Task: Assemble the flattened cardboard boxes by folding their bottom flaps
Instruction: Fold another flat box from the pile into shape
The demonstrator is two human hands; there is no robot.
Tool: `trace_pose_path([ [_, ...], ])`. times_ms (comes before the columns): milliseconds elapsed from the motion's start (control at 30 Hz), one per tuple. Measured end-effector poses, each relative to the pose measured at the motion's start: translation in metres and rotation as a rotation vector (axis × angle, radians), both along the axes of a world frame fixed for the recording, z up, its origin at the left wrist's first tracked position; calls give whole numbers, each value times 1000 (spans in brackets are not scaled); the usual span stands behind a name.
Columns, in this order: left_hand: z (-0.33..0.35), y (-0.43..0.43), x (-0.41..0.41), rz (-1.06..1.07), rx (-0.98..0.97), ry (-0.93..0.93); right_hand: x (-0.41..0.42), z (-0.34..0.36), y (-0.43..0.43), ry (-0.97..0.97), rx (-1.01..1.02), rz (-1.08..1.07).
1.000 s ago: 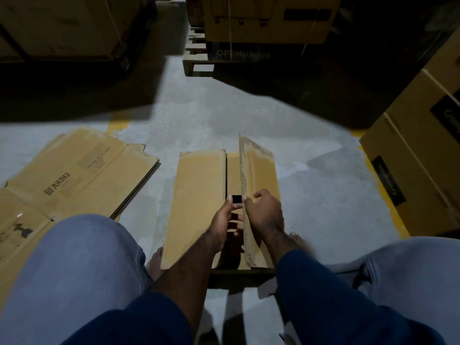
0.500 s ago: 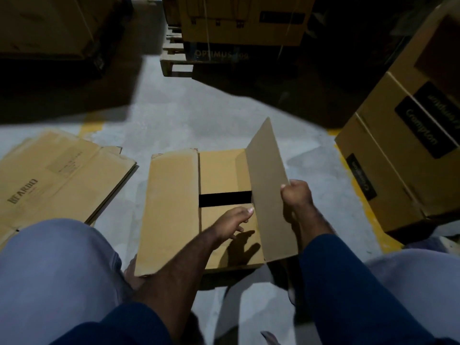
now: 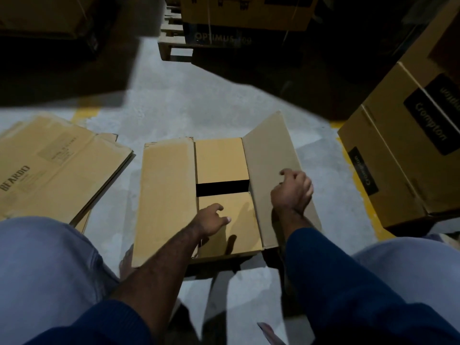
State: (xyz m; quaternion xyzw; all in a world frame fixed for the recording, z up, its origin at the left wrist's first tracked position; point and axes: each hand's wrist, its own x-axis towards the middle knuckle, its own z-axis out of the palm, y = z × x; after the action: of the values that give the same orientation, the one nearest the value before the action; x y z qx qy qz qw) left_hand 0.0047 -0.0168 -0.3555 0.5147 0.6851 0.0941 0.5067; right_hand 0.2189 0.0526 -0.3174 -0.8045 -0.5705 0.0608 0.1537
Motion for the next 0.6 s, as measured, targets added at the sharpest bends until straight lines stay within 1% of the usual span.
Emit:
trace_pose_path([
  [67, 1, 2, 3, 18, 14, -14, -5, -16, -11, -20, -96, 49],
  [133, 4, 1, 9, 6, 22, -21, -4, -33, -23, -6, -243, 66],
  [233, 5, -3, 16, -52, 25, 2, 0, -53, -37, 140, -525, 38],
  [300, 4, -6, 19, -79, 2, 10, 0, -61, -36, 179, -673, 30],
  [367, 1, -8, 20, -103, -29, 16, -3, -66, -32, 168, -716, 38],
  [500, -4, -11, 24, -144, -92, 36, -12, -72, -20, 165, -656, -2],
  [600, -6, -7, 30, -215, -107, 48, -15, -79, -12, 159, -660, -32],
])
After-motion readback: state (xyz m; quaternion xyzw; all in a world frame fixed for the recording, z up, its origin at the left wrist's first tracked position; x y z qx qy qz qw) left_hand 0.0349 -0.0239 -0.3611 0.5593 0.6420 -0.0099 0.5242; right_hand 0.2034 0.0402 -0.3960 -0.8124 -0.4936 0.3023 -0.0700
